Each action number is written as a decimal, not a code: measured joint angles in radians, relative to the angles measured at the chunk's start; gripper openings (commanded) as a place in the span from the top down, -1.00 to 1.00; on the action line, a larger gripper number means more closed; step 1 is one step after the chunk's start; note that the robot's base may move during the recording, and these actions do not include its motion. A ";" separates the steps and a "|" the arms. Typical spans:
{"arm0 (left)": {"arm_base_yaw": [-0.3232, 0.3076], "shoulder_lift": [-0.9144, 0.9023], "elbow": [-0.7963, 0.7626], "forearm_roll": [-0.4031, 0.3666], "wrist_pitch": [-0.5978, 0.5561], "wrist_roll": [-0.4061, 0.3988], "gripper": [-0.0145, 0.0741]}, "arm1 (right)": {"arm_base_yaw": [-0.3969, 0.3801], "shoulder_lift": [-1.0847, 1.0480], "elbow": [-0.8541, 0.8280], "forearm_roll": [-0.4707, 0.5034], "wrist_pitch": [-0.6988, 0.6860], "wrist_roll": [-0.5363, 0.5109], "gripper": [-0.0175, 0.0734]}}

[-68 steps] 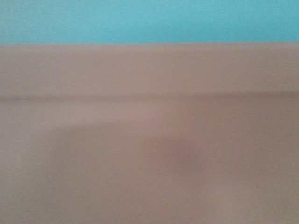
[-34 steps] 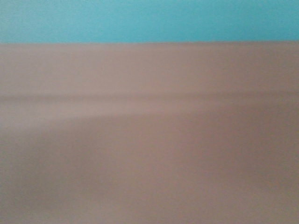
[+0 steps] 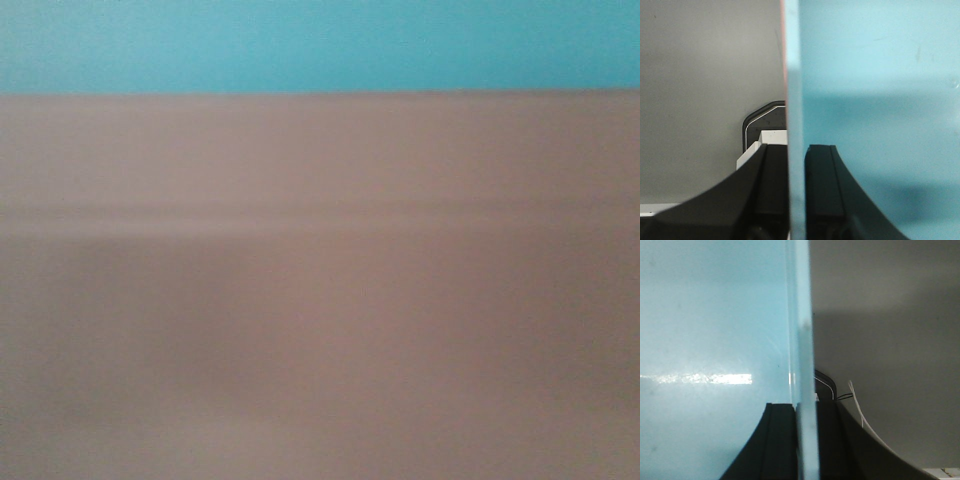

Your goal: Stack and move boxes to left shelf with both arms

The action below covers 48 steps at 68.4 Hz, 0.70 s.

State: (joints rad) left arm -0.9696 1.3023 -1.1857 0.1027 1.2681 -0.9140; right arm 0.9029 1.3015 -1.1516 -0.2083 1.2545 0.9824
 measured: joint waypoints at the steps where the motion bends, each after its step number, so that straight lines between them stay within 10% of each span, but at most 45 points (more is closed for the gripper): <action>1: 0.000 0.000 0.000 0.000 0.000 0.000 0.70 | 0.000 0.000 0.000 0.000 0.000 0.000 0.49; 48: 0.000 0.000 0.000 0.000 0.000 0.000 0.70 | 0.000 0.000 0.000 -0.002 0.000 0.000 0.49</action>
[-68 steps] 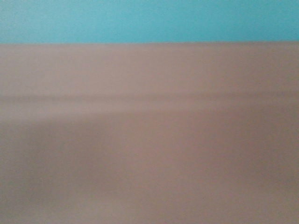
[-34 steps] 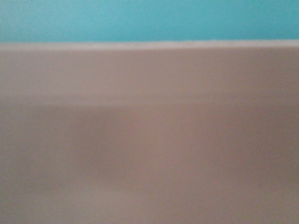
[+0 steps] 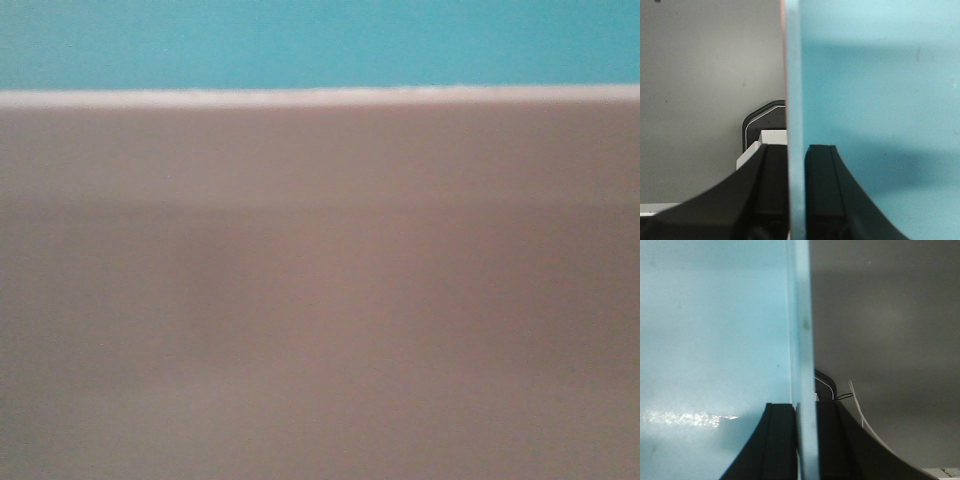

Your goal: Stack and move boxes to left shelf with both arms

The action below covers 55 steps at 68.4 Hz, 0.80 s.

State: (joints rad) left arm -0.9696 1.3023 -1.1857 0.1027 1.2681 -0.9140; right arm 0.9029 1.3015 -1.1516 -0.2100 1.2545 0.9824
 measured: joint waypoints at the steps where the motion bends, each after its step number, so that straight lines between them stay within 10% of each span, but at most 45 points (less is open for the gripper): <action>1: 0.000 0.000 0.000 0.000 0.000 0.000 0.70 | 0.000 0.000 0.000 0.000 0.000 0.000 0.49; 55: 0.000 0.000 0.000 0.000 0.000 -0.001 0.70 | 0.000 0.000 0.000 0.000 0.000 0.000 0.49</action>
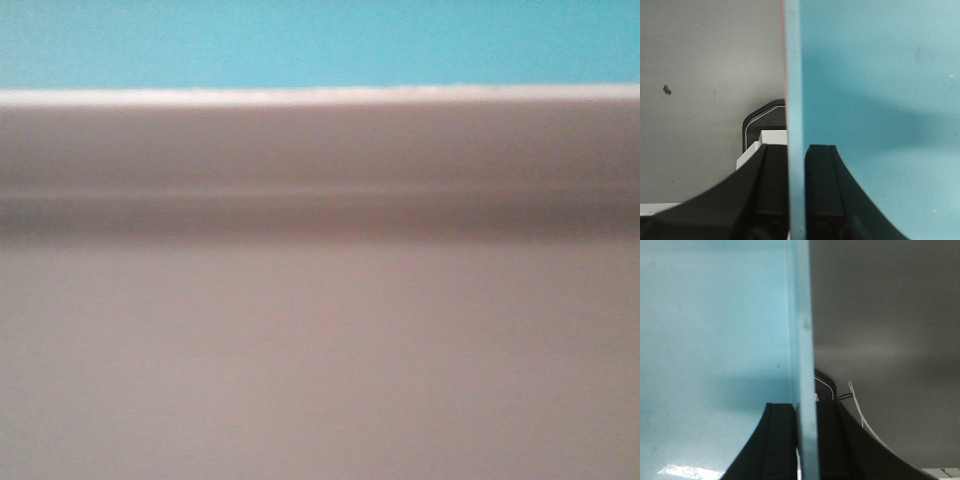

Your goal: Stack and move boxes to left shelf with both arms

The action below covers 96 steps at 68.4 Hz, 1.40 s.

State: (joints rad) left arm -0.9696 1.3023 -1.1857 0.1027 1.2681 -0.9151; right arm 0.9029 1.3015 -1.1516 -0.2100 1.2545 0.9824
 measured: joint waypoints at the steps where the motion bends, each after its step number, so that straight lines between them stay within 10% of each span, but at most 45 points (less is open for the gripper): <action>1: 0.000 0.000 0.000 0.000 0.000 0.000 0.70 | 0.000 0.000 0.000 0.000 0.000 0.000 0.49; 96: 0.000 0.000 0.000 -0.002 0.000 0.000 0.70 | 0.000 0.000 0.000 0.000 0.000 0.000 0.49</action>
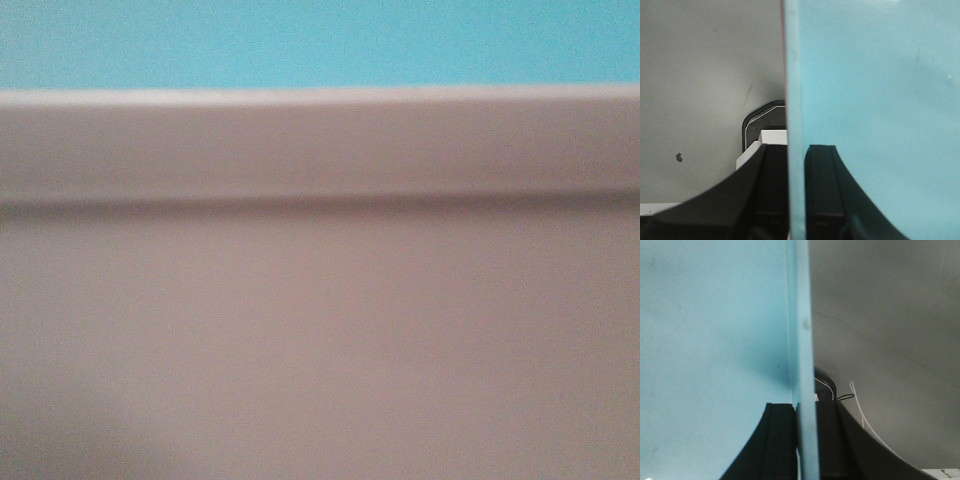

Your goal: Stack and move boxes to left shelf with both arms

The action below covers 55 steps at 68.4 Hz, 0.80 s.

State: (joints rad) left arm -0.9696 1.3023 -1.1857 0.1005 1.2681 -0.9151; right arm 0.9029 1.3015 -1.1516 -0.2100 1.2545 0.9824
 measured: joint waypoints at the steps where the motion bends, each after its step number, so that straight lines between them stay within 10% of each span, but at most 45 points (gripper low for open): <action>1: 0.000 0.000 0.000 0.000 0.000 0.000 0.70 | 0.000 0.000 0.000 0.000 0.000 0.000 0.49; 55: 0.000 0.000 0.000 0.000 0.000 0.000 0.70 | 0.000 0.000 0.000 0.000 0.000 0.000 0.49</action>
State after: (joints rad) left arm -0.9696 1.3023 -1.1857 0.1005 1.2681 -0.9151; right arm 0.9029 1.3015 -1.1516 -0.2100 1.2545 0.9824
